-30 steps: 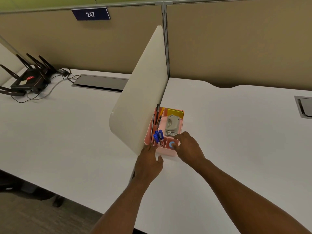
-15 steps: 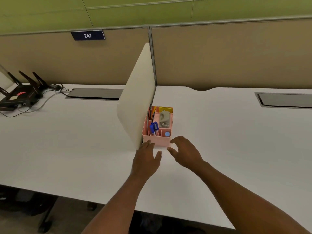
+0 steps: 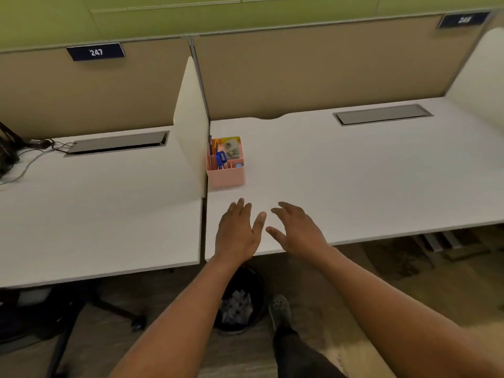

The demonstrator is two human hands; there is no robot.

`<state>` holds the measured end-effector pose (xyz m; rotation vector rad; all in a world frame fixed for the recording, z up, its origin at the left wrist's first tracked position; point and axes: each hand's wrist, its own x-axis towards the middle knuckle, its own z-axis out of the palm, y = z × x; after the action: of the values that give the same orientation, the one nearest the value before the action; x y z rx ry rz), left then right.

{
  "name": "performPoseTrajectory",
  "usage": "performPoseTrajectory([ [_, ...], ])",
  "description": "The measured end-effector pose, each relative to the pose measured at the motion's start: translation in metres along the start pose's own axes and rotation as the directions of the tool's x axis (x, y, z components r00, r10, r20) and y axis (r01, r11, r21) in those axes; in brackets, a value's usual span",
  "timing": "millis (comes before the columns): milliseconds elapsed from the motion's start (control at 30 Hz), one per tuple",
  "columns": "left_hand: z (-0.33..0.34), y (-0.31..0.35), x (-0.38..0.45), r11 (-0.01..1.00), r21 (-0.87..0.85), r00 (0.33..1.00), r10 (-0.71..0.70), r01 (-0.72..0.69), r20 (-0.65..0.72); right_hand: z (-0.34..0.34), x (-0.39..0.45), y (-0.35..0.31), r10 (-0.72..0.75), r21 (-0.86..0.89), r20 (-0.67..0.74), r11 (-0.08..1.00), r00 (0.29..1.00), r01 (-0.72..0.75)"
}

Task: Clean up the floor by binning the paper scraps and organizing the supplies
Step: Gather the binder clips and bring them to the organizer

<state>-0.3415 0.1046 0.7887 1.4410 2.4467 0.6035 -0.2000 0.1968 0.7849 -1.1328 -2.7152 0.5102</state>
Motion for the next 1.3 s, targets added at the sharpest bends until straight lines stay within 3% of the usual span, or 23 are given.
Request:
performPoseTrajectory([
  [267, 0.017, 0.056, -0.068, 0.984, 0.069, 0.987, 0.16, -0.162, 0.036, -0.036, -0.101, 0.028, 0.157, -0.051, -0.107, 0.985, 0.982, -0.163],
  [467, 0.056, 0.079, -0.109, 0.976, 0.024, 0.973, 0.215, -0.217, 0.085, -0.036, -0.16, 0.069, 0.292, -0.077, -0.107, 0.95, 0.95, -0.301],
  [733, 0.151, 0.089, -0.158, 0.99, -0.017, 0.98, 0.138, -0.137, 0.146, 0.024, -0.235, 0.17, 0.418, 0.048, 0.002, 0.907, 0.908, -0.418],
  [867, 0.227, 0.091, -0.194, 1.0, -0.029, 0.969, 0.014, -0.007, 0.246, 0.079, -0.276, 0.233, 0.476, 0.159, 0.135, 0.856, 0.869, -0.493],
  [1067, 0.349, 0.086, -0.247, 0.984, -0.007, 0.844, -0.148, 0.177, 0.516, 0.177, -0.339, 0.308, 0.598, 0.244, 0.371, 0.676, 0.711, -0.696],
  [1167, 0.425, 0.077, -0.264, 0.965, 0.007, 0.77, -0.212, 0.26, 0.602, 0.248, -0.363, 0.348, 0.596, 0.195, 0.467, 0.651, 0.653, -0.734],
  [1300, 0.533, 0.046, -0.271, 0.966, 0.097, 0.687, -0.24, 0.241, 0.686, 0.349, -0.38, 0.389, 0.586, 0.168, 0.532, 0.634, 0.611, -0.755],
])
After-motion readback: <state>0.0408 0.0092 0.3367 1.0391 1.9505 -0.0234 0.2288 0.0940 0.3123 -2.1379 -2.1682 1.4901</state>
